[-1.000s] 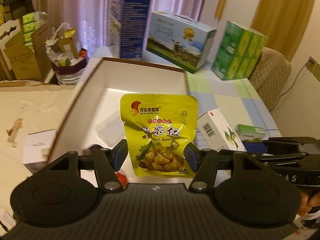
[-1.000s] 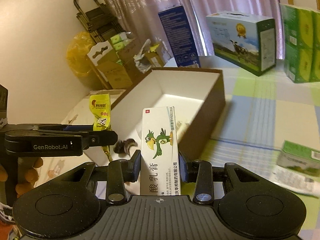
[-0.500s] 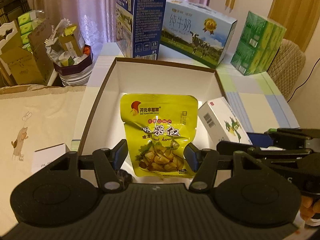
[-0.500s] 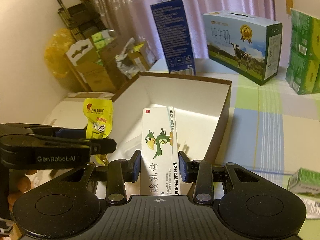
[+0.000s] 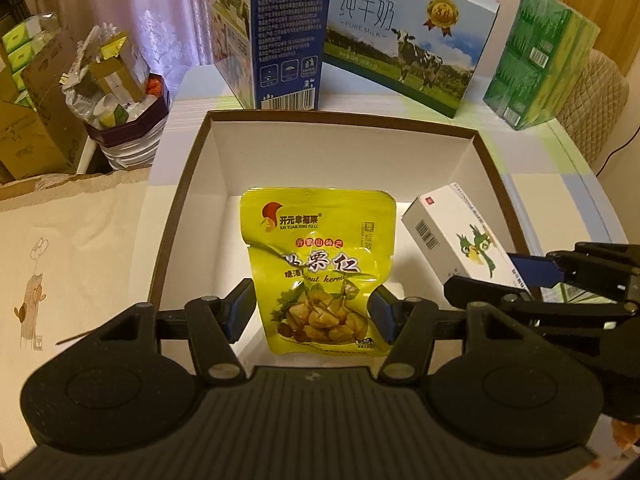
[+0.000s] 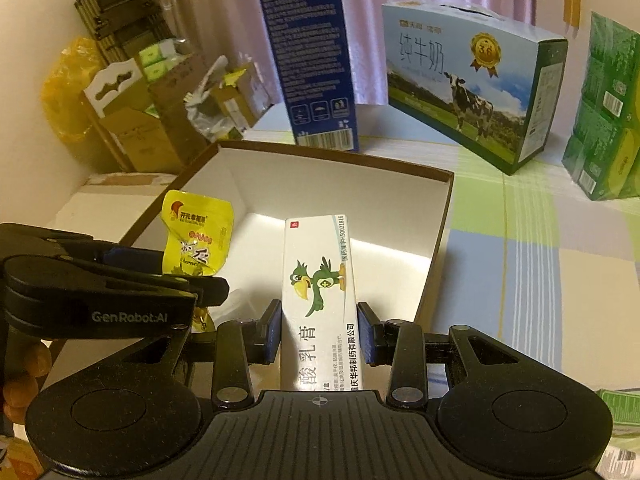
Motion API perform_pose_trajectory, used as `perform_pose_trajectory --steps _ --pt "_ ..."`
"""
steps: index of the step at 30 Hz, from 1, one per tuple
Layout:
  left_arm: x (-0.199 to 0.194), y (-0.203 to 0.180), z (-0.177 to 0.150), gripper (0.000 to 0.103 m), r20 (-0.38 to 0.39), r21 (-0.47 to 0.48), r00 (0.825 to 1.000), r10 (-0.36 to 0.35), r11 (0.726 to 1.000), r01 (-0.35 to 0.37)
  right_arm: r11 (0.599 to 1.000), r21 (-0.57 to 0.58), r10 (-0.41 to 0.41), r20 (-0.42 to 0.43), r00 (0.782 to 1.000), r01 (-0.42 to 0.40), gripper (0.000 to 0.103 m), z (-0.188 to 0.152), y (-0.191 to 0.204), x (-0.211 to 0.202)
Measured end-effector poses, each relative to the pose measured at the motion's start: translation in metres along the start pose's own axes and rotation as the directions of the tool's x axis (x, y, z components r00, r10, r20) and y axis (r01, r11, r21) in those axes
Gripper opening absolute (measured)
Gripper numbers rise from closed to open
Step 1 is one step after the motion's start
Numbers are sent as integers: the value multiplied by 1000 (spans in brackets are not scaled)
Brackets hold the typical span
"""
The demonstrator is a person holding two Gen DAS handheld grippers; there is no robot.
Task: Organize objects
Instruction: 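Open both tools to drop the packet and ointment box into the box, then withdraw both tools from the box toward the green box and white tube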
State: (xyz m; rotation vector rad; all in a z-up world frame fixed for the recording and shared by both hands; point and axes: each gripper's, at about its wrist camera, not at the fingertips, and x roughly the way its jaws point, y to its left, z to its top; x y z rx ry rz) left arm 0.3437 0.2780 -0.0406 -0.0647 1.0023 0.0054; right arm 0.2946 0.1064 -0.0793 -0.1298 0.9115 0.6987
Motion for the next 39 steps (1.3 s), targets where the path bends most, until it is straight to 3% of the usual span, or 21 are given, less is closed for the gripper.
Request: perform_pose_trajectory --steps 12,19,26,28,32,39 --pt "21 3 19 59 3 14 1000 5 1000 -5 999 30 -29 -2 1000 29 35 17 -8 20" --pt "21 9 23 78 23 7 1000 12 1000 -13 998 48 -37 2 999 37 35 20 -13 23" --pt "17 16 20 81 21 -7 1000 18 1000 -17 997 76 -27 26 999 25 36 21 -17 23" --pt "15 17 18 82 22 -12 1000 15 1000 -14 997 73 -23 20 1000 22 41 23 -17 25" --pt "9 20 13 83 25 -25 1000 13 1000 -12 998 54 -22 53 998 19 59 22 -16 20" --pt "-9 23 0 89 38 -45 999 7 999 -5 1000 23 11 66 998 -12 63 11 -15 0"
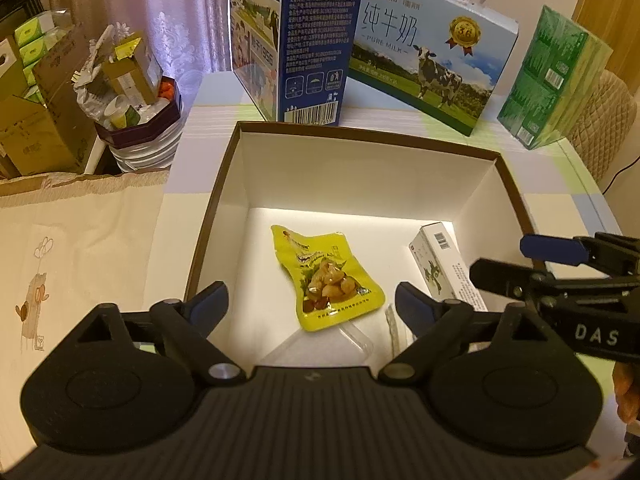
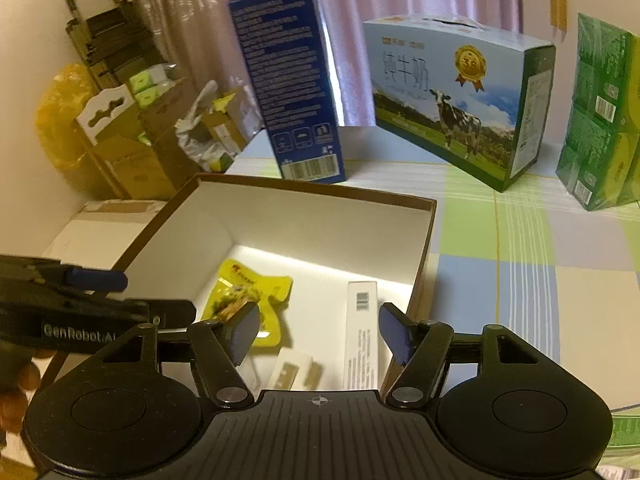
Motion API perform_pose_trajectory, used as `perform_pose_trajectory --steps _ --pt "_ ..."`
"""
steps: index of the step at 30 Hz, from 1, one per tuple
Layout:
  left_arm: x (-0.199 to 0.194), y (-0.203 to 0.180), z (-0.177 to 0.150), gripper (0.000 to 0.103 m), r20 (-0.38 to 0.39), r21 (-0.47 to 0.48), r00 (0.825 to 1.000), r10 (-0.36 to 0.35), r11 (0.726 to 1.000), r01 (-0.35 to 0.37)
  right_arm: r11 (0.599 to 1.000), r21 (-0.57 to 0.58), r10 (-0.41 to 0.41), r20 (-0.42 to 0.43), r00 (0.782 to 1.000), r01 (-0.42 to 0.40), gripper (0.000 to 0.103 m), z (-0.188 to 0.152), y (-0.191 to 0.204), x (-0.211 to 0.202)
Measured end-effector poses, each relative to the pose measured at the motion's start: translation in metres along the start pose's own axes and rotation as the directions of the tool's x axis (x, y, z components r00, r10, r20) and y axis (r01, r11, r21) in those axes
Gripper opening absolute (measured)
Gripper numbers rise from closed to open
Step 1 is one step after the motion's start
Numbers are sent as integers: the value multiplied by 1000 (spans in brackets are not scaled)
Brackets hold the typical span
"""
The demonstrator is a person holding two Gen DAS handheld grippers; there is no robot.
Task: Organize objects
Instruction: 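Withdraw both tools from the box toward the green box and white tube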
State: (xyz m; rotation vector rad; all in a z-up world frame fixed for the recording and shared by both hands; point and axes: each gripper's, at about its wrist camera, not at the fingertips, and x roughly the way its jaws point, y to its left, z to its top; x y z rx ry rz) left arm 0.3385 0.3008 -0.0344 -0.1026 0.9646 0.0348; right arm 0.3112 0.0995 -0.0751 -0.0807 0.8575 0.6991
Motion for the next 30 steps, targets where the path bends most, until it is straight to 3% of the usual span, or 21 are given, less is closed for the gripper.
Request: perform_pose_trajectory --steps 16,30 --pt "-52 -8 -25 90 35 -31 999 -5 1000 6 998 -31 48 31 998 -47 65 -22 12 -56" --pt "-101 -38 -72 91 52 -66 999 -15 998 18 996 -15 94 38 995 -93 65 -59 6 -107"
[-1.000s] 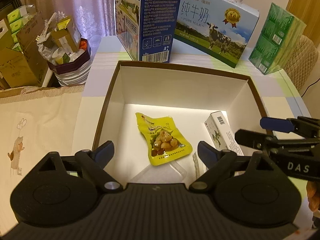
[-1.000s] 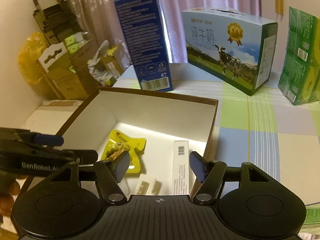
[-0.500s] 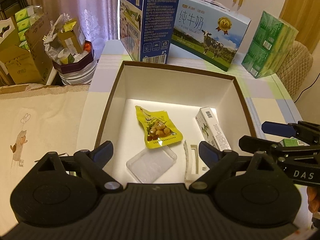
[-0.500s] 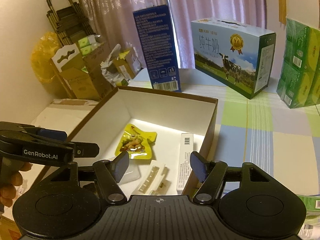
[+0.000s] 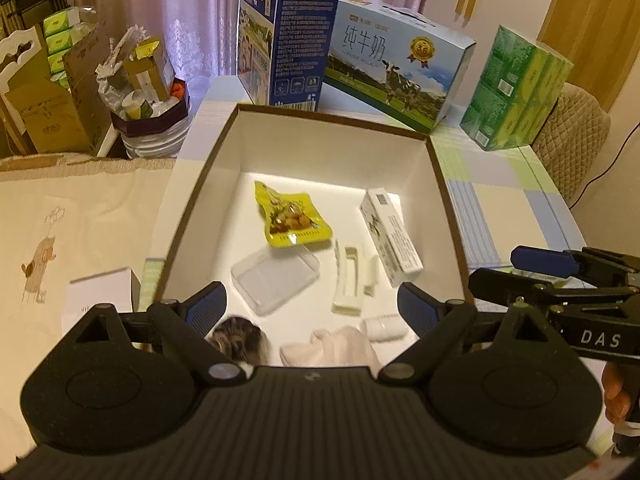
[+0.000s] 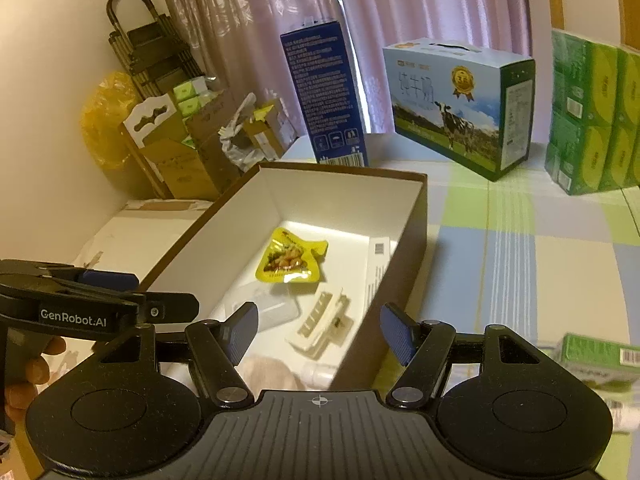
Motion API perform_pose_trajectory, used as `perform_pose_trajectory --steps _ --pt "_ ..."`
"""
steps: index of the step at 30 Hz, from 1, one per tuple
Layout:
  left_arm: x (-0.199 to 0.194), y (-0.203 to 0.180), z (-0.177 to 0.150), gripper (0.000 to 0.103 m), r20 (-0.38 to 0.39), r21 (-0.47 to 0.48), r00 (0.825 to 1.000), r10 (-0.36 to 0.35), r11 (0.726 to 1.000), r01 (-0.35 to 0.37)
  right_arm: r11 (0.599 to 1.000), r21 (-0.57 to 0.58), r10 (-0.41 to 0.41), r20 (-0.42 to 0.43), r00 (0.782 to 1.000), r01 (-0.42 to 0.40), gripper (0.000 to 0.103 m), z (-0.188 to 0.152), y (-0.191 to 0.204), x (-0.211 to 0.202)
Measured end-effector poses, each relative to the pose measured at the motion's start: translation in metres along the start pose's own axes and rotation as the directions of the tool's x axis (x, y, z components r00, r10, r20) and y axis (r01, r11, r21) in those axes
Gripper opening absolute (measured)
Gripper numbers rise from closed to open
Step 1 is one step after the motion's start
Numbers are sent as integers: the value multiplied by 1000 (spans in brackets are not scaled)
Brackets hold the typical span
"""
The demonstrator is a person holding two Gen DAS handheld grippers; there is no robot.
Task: Organize objects
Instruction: 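Withdraw both tools from the box toward the green box and white tube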
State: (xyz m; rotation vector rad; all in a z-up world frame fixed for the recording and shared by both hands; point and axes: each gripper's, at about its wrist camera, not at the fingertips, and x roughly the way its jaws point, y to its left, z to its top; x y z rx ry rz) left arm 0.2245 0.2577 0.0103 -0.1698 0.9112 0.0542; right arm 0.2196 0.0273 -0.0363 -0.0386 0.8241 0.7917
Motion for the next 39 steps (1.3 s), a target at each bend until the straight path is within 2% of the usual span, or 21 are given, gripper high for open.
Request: perform_pose_trajectory --steps 24,31,39 --pt "-41 -103 -67 91 -14 -13 999 -34 999 34 1000 17 23 -19 1000 -23 65 -63 -59 -95" --pt "-39 -132 -81 91 -47 -14 998 -37 999 36 999 43 24 -51 998 -22 65 -78 -88 -107" --pt "-21 -168 -88 91 -86 1 995 -56 998 56 996 88 -24 -93 995 32 65 -96 -136 -120"
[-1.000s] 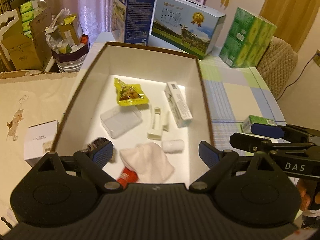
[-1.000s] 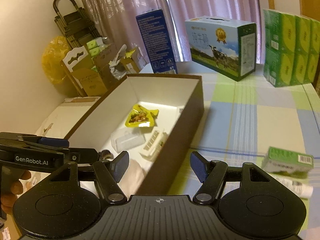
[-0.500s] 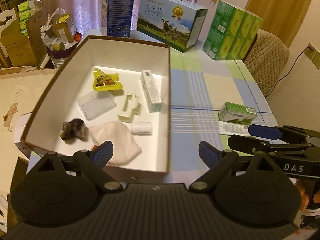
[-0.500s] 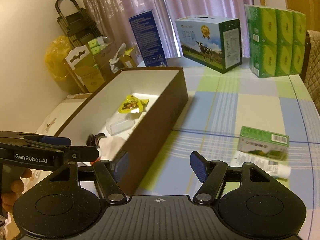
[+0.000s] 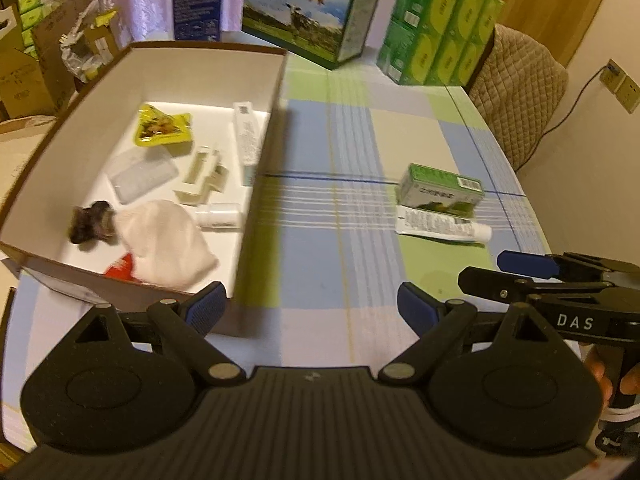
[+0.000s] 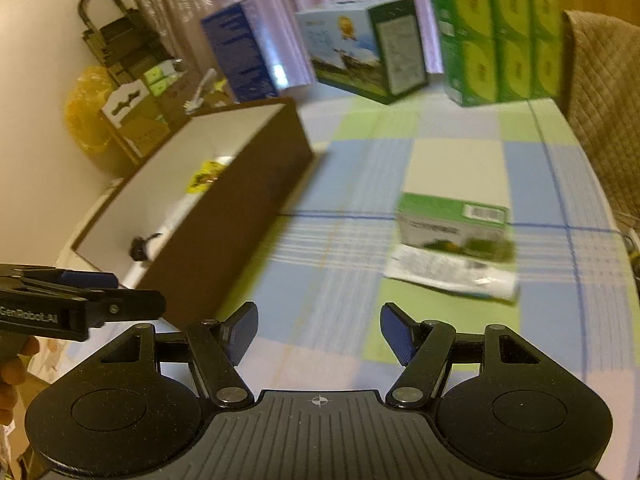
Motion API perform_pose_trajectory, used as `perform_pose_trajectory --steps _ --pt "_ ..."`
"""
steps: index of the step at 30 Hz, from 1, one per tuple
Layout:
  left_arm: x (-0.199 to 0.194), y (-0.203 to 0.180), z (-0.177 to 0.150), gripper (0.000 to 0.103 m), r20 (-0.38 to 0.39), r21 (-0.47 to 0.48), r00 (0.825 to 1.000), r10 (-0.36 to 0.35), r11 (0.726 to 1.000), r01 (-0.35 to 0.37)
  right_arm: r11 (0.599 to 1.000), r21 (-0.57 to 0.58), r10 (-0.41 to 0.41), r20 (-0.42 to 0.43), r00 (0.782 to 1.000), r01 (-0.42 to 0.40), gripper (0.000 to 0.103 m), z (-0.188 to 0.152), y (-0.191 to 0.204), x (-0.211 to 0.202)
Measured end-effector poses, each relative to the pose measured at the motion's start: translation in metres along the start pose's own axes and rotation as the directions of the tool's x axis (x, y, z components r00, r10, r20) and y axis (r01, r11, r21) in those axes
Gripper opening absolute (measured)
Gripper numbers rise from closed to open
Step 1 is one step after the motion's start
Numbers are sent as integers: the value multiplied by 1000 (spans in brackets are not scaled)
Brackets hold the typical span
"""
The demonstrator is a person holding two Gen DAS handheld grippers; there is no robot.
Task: Organize objects
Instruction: 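Withdraw both tools from the box toward the green box and white tube, then grasp the white tube with the right tool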
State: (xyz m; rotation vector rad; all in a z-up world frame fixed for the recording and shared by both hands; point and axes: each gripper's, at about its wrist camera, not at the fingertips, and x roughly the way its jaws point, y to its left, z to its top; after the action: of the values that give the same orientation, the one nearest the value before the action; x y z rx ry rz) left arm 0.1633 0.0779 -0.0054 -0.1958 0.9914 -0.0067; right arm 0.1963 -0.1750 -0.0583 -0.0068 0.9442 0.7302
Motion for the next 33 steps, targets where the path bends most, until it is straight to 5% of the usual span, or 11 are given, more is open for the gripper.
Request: perform_pose_trajectory --steps 14,25,33 --pt "56 -70 10 90 -41 59 998 -46 997 49 996 27 -80 -21 997 80 65 -9 -91 -7" --pt "115 -80 13 90 -100 31 995 27 999 -24 990 -122 -68 -28 997 64 64 3 -128 24" --pt "136 -78 22 90 -102 18 992 72 997 -70 949 -314 -27 -58 998 7 56 14 -133 58"
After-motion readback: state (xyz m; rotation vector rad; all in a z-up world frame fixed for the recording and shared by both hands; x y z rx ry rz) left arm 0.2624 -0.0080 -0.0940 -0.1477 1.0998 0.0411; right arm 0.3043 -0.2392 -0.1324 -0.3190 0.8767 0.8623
